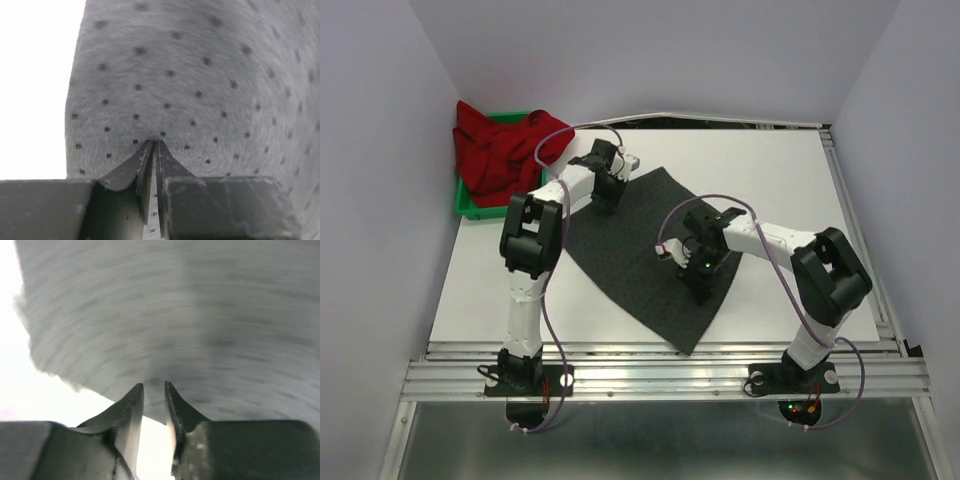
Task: Fold and stack the skirts
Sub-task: Flatten the skirt out
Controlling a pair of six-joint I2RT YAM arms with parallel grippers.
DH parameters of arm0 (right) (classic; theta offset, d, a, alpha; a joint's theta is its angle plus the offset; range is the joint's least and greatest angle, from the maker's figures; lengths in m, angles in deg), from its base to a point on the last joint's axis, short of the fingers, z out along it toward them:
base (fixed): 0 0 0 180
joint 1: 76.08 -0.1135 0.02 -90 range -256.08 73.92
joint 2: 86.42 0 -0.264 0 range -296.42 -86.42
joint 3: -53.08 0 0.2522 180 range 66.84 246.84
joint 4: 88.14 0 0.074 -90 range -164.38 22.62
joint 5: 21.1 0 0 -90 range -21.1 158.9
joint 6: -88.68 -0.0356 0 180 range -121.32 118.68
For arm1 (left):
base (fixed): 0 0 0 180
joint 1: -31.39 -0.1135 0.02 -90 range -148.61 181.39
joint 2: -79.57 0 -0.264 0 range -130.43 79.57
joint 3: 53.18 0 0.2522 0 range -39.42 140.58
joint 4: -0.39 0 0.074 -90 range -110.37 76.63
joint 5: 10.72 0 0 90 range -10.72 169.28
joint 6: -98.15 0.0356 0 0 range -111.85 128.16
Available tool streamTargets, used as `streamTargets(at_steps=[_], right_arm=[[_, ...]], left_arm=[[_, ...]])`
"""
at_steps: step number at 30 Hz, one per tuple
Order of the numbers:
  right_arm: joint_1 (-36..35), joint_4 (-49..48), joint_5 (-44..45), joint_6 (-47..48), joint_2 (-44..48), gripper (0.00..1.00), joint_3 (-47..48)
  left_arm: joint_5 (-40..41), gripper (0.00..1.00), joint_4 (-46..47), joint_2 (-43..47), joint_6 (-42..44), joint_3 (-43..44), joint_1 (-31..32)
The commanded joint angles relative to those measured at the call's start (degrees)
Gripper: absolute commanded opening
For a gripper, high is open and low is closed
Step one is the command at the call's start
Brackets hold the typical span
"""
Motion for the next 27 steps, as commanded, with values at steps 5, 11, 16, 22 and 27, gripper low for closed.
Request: streamTargets(at_steps=[5, 11, 16, 22, 27], right_arm=[[-2.7, 4.4, -20.3, -11.3, 10.3, 0.32, 10.1], [5.3, -3.4, -8.2, -12.9, 12.5, 0.37, 11.7], [7.8, -7.3, 1.9, -10.5, 5.1, 0.33, 12.0], [9.2, -10.0, 10.4, -8.1, -4.0, 0.26, 11.2], [9.2, -7.2, 9.6, -6.2, -4.7, 0.24, 5.2]], left_arm=[[-2.7, 0.33, -9.5, -18.2, 3.9, 35.9, 1.2], [-6.4, 0.73, 0.3, -2.9, 3.9, 25.2, 1.4], [-4.6, 0.99, 4.4, 10.7, 5.1, 9.8, 1.4], [3.1, 0.98, 11.2, 25.7, 2.1, -8.9, 1.3], [8.2, 0.98, 18.4, 36.9, 1.5, -20.6, 0.5]])
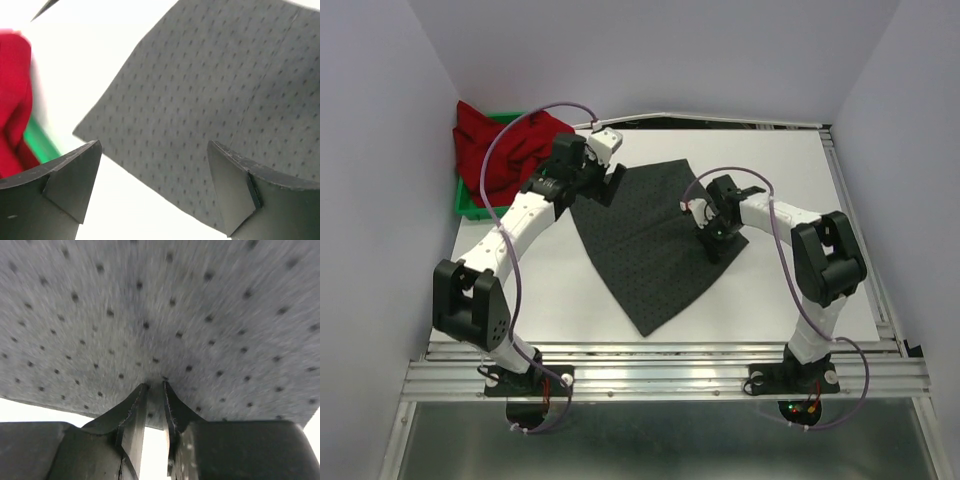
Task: Fold and stack the skirts
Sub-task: Flatten the skirt out
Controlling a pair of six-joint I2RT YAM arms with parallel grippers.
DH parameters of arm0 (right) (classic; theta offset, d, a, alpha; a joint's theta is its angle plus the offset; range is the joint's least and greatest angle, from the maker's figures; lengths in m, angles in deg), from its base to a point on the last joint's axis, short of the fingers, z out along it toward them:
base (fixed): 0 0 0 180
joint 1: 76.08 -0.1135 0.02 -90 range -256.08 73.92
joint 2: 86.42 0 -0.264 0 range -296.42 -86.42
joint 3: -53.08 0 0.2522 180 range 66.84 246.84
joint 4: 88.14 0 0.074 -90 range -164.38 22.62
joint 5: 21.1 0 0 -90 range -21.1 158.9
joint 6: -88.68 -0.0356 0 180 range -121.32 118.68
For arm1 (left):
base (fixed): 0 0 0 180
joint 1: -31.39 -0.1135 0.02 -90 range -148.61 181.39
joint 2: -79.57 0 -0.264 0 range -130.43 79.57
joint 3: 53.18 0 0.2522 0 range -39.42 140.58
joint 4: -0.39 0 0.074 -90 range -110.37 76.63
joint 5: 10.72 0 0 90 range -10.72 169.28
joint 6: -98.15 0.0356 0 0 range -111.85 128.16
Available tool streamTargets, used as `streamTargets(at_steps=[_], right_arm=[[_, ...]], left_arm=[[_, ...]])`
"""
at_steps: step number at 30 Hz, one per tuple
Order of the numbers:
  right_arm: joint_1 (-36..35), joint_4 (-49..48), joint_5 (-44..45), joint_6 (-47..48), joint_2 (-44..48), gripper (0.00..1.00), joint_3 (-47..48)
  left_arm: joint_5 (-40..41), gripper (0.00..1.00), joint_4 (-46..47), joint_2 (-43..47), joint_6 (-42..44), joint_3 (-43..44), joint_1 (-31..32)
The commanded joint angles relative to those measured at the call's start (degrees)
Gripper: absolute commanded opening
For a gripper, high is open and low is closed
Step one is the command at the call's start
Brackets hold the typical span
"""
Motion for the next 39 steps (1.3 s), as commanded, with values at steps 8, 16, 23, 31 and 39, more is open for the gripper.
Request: streamTargets(at_steps=[8, 16, 23, 31, 39], right_arm=[[-5.6, 5.8, -13.1, 1.5, 3.9, 0.13, -13.2], [-10.1, 13.2, -35.1, 0.3, 8.9, 0.10, -11.7], [-2.8, 8.9, -30.6, -4.4, 14.3, 0.09, -2.8], [4.4, 3.0, -19.0, -6.9, 9.2, 0.07, 6.6], [10.1, -1.9, -12.6, -6.7, 3.4, 0.07, 11.8]], left_arm=[[-2.5, 0.93, 0.2, 3.8, 3.3, -6.3, -1.7], [-9.3, 0.78, -6.8, -9.4, 5.6, 0.0, -0.6], [-9.8, 0.71, -5.5, -15.7, 6.8, -1.5, 3.2], [-6.3, 0.68, -5.0, -17.0, 12.0, -8.4, 15.1], [-8.4, 0.66, -5.4, -17.2, 13.3, -12.3, 24.4]])
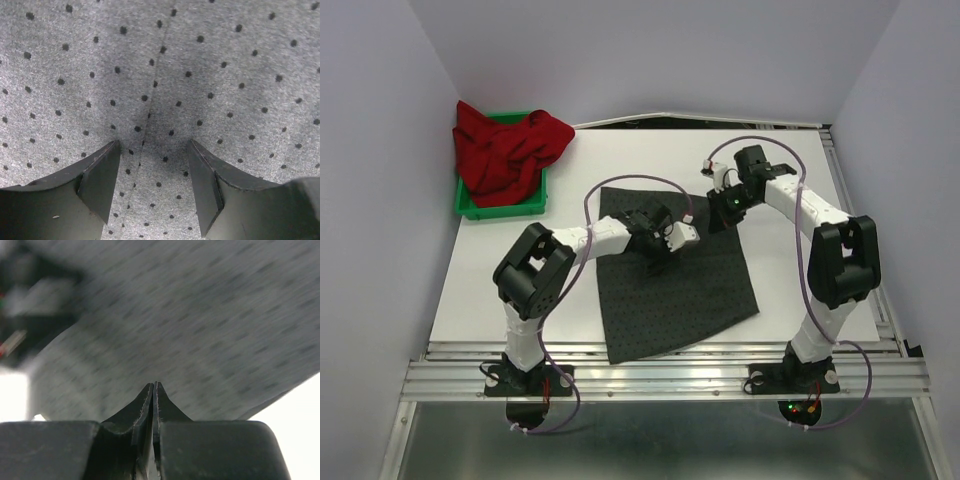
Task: Fold and stack the skirts
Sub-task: Flatten the skirt out
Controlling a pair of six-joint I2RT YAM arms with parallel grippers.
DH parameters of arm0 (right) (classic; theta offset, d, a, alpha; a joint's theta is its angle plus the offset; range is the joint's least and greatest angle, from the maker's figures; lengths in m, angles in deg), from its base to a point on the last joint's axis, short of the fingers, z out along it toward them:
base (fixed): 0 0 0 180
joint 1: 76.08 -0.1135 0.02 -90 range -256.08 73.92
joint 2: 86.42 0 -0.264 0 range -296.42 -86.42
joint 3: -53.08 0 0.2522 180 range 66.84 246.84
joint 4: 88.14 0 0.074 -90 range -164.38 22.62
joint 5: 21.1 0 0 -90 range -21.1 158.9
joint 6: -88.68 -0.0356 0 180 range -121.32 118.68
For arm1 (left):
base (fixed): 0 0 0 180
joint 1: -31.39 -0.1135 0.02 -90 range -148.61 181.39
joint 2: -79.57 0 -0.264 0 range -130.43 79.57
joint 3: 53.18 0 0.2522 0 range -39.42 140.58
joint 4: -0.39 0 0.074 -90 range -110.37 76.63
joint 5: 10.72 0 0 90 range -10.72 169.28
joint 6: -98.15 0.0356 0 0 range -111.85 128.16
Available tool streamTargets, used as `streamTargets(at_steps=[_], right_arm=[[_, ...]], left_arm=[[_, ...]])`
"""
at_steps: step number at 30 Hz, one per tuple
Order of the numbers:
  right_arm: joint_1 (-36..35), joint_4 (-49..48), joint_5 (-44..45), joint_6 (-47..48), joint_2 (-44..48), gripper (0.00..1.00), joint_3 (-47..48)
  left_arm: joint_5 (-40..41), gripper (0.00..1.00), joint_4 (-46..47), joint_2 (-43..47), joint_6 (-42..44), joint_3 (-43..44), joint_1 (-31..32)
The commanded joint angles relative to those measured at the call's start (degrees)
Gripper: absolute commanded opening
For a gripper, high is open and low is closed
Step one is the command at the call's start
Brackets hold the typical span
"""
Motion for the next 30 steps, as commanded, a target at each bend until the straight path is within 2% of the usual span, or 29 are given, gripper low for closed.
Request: streamTargets(at_steps=[1, 5, 9, 11, 15, 18, 20, 22, 30], right_arm=[[3.0, -3.9, 4.8, 0.5, -1.9, 0.09, 5.0], [6.4, -3.7, 7.0, 3.5, -3.3, 0.12, 6.7], [9.2, -0.9, 7.4, 10.0, -4.0, 0.26, 8.7], [9.9, 1.3, 7.4, 12.3, -5.6, 0.30, 10.3], [11.9, 8.7, 5.7, 19.0, -8.5, 0.37, 11.8], [12.5, 11.0, 4.9, 21.1, -9.9, 0.41, 11.2], [13.0, 10.5, 5.6, 21.3, -10.8, 0.42, 10.5], [13.1, 9.5, 5.8, 20.9, -12.4, 0.43, 11.0], [14.6, 9.2, 5.6, 20.1, -17.2, 0.43, 17.1]], left_arm=[[-3.1, 0.65, -3.0, 0.8, 2.4, -4.0, 4.0], [-5.4, 0.66, -4.9, 3.9, 3.2, -4.5, 6.3], [-5.2, 0.70, -7.0, 7.4, 2.5, -1.6, 6.2], [-5.8, 0.74, -8.9, 8.2, 2.2, 3.4, 5.8], [-9.5, 0.85, -12.3, 9.1, 3.1, 12.1, 2.1], [-10.9, 0.90, -11.8, 7.3, 4.4, 17.6, -3.5], [-12.2, 0.90, -11.6, 5.4, 4.6, 21.8, -8.2], [-10.1, 0.87, -10.0, 1.8, 3.2, 24.6, -11.7], [-8.8, 0.73, -6.2, -8.0, 2.8, 34.3, -18.6]])
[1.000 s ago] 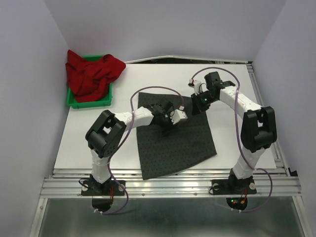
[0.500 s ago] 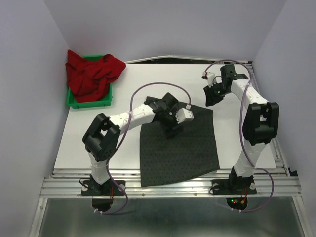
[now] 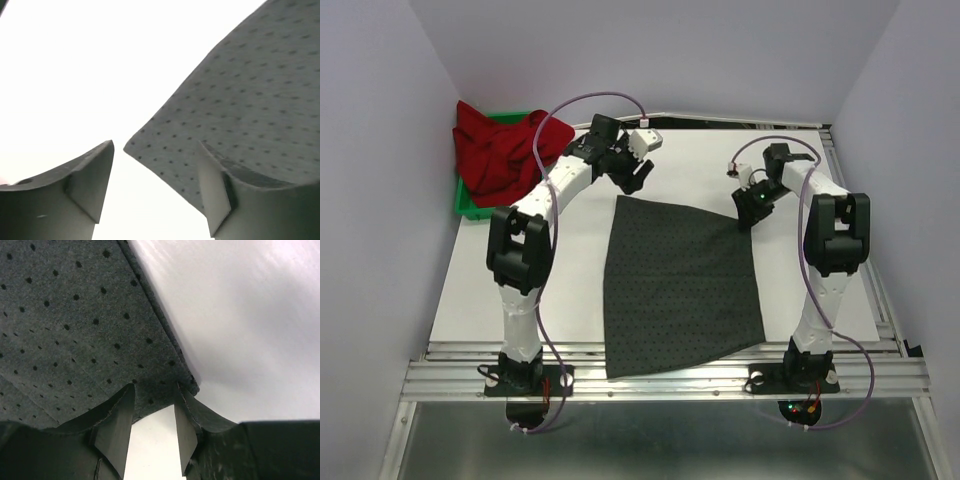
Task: Fold and stack the skirts
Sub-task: Flatten the skirt out, then fold the skirt
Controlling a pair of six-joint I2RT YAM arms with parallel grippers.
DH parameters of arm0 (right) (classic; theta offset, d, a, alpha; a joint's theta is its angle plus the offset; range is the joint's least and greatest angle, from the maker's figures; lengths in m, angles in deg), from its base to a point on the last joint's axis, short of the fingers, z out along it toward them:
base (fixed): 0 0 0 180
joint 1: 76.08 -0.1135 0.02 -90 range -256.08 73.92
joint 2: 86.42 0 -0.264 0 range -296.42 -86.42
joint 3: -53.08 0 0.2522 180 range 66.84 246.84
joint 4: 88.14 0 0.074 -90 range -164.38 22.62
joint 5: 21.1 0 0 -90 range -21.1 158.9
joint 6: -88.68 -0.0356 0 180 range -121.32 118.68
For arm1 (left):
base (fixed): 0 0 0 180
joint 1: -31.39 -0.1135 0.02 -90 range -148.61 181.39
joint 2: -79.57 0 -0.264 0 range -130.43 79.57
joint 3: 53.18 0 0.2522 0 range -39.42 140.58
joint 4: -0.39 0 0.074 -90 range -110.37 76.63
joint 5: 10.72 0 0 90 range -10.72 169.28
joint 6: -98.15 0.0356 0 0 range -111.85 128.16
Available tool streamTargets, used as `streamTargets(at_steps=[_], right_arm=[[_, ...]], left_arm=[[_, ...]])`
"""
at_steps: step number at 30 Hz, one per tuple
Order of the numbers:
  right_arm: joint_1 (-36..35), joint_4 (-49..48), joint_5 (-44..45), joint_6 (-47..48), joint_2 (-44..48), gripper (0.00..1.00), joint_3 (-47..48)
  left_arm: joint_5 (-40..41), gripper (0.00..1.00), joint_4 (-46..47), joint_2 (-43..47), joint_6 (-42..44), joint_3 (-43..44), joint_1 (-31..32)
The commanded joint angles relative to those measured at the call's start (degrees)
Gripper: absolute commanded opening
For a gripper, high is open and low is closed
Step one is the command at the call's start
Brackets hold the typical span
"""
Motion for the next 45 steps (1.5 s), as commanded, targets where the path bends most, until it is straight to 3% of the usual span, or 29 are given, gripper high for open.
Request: streamTargets(at_steps=[1, 7, 13, 19, 31, 34, 41, 45], right_arm=[[1.1, 0.3, -0.3, 1.5, -1.0, 0.43, 5.4], [1.1, 0.5, 2.1, 4.2, -3.0, 0.47, 5.8], [1.1, 0.5, 0.5, 4.5, -2.6, 0.47, 6.7], [1.1, 1.2, 1.4, 5.4, -2.9, 0.47, 9.9], [1.1, 8.7, -0.6, 9.3, -9.0, 0.54, 15.9], [1.1, 11.0, -1.8, 10.3, -9.4, 0.54, 16.9], [1.1, 14.3, -4.8, 10.5, -10.4, 0.57, 20.4], [1.1, 17.7, -5.5, 11.7, -11.7, 0.56, 22.1]], left_arm=[[-0.4, 0.72, 0.0, -4.1, 1.4, 5.5, -1.4], [-4.2, 0.73, -6.0, -11.2, 8.4, 12.5, -4.9], [-7.5, 0.73, -7.9, -14.6, 13.4, 13.8, -6.4], [-10.2, 0.66, -12.1, -19.0, 19.4, 17.7, -6.6], [-12.0, 0.63, -14.7, -24.1, 21.8, 21.9, -7.1], [-11.8, 0.56, -15.1, -25.1, 21.9, 21.6, -7.2], [-11.6, 0.14, -16.6, -26.1, 22.8, 21.1, -7.3], [-11.5, 0.02, -16.2, -26.0, 22.3, 20.9, -7.4]])
